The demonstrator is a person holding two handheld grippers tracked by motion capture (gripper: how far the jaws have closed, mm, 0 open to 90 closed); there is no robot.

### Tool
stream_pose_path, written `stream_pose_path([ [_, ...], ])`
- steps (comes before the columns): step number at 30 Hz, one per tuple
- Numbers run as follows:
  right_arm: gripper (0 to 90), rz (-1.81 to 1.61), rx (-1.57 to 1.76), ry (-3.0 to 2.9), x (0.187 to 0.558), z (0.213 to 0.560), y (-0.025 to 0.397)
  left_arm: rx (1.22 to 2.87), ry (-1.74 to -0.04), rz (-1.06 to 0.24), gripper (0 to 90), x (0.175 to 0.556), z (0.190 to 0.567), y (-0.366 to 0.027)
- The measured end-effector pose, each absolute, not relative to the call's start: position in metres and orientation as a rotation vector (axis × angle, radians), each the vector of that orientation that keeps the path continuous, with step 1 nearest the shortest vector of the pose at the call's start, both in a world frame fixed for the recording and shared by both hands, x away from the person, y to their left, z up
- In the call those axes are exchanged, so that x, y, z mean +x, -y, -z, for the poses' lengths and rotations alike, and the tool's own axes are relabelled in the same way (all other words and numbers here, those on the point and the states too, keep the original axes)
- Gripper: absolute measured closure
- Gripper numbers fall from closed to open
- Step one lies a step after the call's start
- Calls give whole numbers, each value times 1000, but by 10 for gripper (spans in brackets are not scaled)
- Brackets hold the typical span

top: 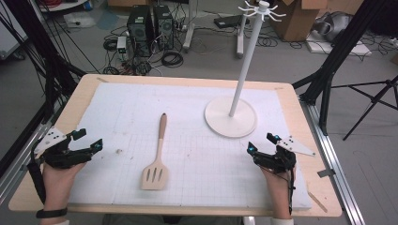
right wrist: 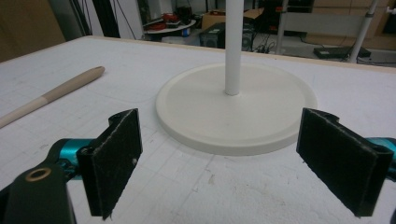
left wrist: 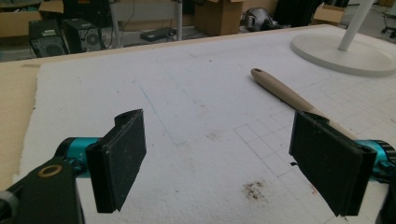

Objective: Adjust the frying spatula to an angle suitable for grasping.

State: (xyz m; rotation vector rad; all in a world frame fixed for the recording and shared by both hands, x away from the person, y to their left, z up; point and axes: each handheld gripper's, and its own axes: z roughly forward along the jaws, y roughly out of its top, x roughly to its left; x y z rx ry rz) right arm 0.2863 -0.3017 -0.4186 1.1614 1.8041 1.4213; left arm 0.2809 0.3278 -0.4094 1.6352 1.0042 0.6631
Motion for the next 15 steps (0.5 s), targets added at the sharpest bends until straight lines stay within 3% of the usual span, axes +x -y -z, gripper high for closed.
stream_pose_path([
  [15, 137, -1427, 1160, -1784, 285, 417, 304, 1608, -946, -618, 203, 277, 395, -310],
])
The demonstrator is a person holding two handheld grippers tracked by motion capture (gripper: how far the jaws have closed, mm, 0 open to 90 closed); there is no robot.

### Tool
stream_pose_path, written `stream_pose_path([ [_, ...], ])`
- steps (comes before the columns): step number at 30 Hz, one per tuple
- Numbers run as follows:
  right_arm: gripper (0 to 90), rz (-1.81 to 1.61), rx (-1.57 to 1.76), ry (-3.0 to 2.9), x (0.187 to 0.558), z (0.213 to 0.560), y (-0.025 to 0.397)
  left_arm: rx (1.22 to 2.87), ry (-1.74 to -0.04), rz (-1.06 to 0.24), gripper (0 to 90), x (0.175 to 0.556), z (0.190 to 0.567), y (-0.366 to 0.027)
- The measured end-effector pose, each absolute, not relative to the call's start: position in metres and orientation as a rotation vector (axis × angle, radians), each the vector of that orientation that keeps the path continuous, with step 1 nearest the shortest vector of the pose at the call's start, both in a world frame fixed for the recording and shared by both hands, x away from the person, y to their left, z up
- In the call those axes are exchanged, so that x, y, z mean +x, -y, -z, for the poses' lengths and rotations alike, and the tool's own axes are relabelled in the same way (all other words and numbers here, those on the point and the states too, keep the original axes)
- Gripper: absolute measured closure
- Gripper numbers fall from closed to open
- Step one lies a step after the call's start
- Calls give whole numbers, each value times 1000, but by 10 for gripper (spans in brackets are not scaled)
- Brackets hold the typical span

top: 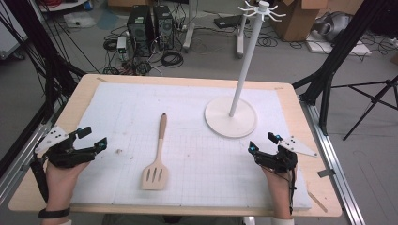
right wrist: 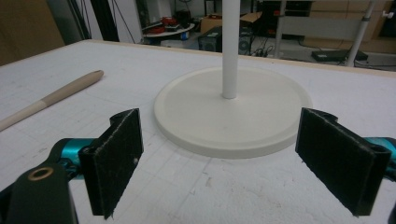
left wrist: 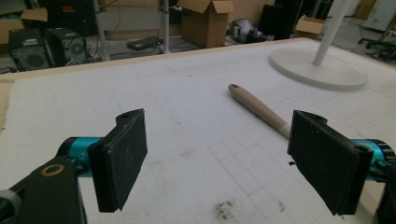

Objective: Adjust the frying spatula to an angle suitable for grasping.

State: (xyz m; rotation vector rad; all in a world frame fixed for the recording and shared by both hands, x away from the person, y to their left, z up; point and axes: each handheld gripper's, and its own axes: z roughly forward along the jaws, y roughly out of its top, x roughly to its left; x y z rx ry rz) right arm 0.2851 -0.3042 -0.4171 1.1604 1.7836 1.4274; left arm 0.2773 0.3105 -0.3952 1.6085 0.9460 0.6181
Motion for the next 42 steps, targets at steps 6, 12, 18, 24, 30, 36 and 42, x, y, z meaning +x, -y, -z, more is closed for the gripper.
stream_pose_path([
  [6, 139, -1428, 1166, -1783, 284, 417, 304, 1595, -928, -579, 208, 278, 390, -293],
  [12, 140, -1424, 1157, -1778, 284, 417, 304, 1601, -913, -548, 214, 285, 389, -272],
  [18, 143, -1418, 1159, -1778, 285, 417, 305, 1650, -888, -517, 214, 294, 390, -246],
  [24, 144, -1415, 1158, -1781, 285, 417, 305, 1698, -883, -476, 243, 302, 394, -227],
  [30, 145, -1411, 1157, -1782, 285, 418, 305, 1756, -907, -458, 243, 310, 400, -210],
  [36, 145, -1408, 1160, -1781, 286, 418, 305, 1782, -917, -454, 242, 313, 402, -201],
  [42, 146, -1408, 1164, -1781, 286, 418, 305, 1812, -937, -439, 243, 318, 404, -190],
])
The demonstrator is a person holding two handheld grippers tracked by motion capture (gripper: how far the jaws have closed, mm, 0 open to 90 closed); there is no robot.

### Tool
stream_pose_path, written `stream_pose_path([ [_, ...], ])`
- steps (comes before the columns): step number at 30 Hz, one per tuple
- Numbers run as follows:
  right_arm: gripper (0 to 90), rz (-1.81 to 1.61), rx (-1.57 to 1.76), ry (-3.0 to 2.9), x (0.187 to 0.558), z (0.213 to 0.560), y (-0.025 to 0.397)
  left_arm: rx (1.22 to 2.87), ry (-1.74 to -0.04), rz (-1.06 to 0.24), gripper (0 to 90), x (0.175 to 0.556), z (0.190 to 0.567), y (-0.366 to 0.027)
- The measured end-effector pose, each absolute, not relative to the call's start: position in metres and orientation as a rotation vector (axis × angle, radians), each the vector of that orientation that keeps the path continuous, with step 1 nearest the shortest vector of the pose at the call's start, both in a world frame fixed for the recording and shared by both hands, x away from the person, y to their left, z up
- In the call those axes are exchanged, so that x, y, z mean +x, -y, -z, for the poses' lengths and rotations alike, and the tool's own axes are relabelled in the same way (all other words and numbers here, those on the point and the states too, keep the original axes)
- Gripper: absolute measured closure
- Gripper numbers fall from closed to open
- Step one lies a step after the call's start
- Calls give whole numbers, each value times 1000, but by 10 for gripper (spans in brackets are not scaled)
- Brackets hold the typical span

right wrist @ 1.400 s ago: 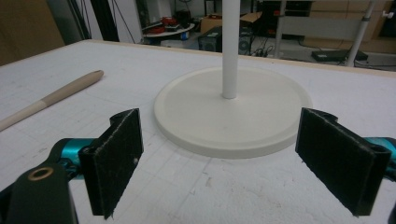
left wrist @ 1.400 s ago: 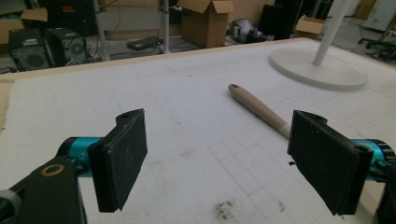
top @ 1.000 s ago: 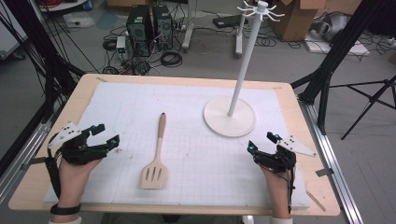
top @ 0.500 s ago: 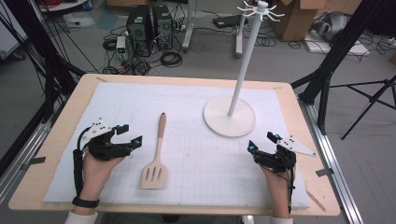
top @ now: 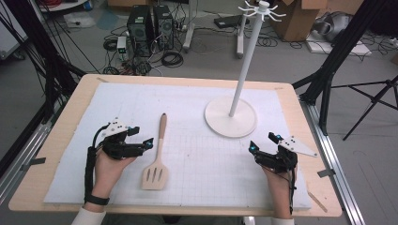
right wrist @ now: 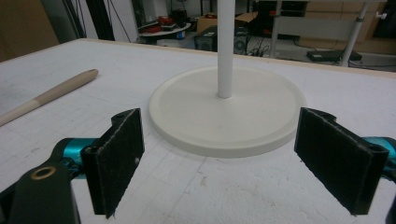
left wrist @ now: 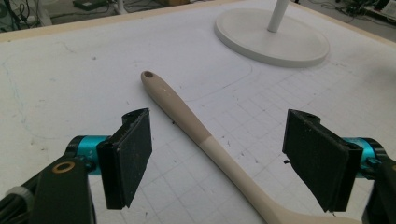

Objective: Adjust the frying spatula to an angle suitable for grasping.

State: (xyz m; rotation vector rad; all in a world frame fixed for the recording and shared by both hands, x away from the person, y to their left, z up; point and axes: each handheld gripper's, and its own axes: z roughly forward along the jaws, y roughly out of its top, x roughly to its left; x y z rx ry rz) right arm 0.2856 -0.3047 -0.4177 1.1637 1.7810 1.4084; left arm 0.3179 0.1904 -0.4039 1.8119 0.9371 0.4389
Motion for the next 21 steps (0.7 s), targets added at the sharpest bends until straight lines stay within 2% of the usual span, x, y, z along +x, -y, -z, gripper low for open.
stream_pose_path([
  [7, 146, -1405, 1165, -1779, 286, 418, 305, 1852, -988, -399, 255, 325, 409, -178],
  [21, 146, -1403, 1164, -1779, 287, 418, 305, 1963, -1116, -361, 357, 338, 417, -154],
])
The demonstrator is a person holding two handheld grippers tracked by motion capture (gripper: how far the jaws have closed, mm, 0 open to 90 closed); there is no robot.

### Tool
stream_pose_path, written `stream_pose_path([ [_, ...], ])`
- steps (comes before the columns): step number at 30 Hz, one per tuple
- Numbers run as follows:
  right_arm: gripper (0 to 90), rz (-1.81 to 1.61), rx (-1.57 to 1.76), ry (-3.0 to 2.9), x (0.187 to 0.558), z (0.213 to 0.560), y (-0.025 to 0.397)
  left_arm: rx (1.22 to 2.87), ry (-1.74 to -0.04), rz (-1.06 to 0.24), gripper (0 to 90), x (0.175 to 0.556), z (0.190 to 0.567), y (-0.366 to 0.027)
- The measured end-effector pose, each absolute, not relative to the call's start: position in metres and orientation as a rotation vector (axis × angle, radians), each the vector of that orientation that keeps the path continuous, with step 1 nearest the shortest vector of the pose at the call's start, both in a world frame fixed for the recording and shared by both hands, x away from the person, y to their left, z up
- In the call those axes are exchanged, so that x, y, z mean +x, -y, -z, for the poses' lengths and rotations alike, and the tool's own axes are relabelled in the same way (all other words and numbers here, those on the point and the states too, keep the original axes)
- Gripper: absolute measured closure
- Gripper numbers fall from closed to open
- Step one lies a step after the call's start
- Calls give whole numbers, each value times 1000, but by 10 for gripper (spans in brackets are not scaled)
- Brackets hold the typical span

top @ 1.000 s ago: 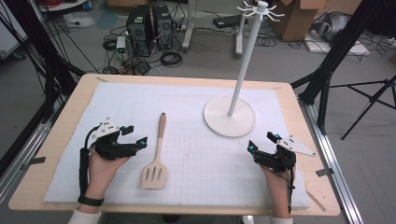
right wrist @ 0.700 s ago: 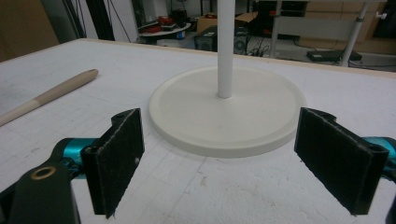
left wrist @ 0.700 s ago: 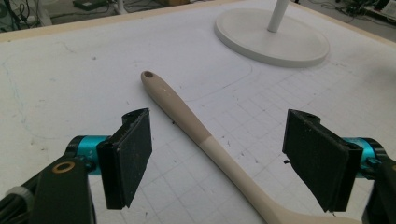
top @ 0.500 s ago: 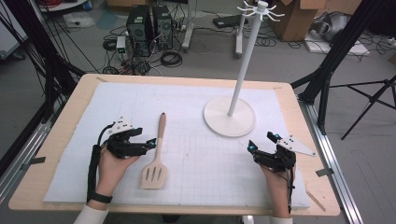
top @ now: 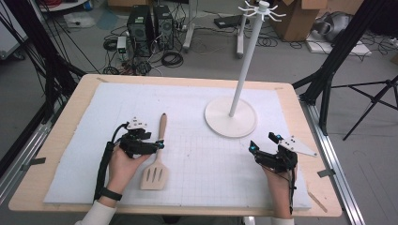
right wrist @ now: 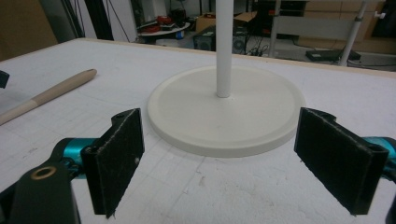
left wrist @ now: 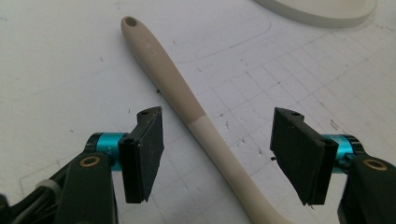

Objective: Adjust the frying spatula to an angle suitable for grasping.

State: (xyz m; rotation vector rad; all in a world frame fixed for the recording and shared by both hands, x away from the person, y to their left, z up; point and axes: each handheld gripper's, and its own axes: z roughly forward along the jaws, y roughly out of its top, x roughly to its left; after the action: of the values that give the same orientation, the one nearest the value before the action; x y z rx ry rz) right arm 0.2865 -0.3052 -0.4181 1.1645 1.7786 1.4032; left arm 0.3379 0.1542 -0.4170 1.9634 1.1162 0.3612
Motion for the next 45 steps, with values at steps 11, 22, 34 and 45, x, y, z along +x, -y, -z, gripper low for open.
stream_pose_path([
  [11, 146, -1401, 1160, -1780, 287, 418, 305, 2060, -1194, -336, 427, 342, 418, -136],
  [22, 146, -1405, 1169, -1780, 287, 418, 305, 2111, -1276, -324, 558, 346, 423, -129],
  [34, 146, -1410, 1173, -1770, 287, 418, 306, 2131, -1312, -344, 663, 346, 425, -125],
  [45, 146, -1423, 1175, -1762, 288, 418, 308, 2145, -1342, -368, 679, 343, 423, -120],
])
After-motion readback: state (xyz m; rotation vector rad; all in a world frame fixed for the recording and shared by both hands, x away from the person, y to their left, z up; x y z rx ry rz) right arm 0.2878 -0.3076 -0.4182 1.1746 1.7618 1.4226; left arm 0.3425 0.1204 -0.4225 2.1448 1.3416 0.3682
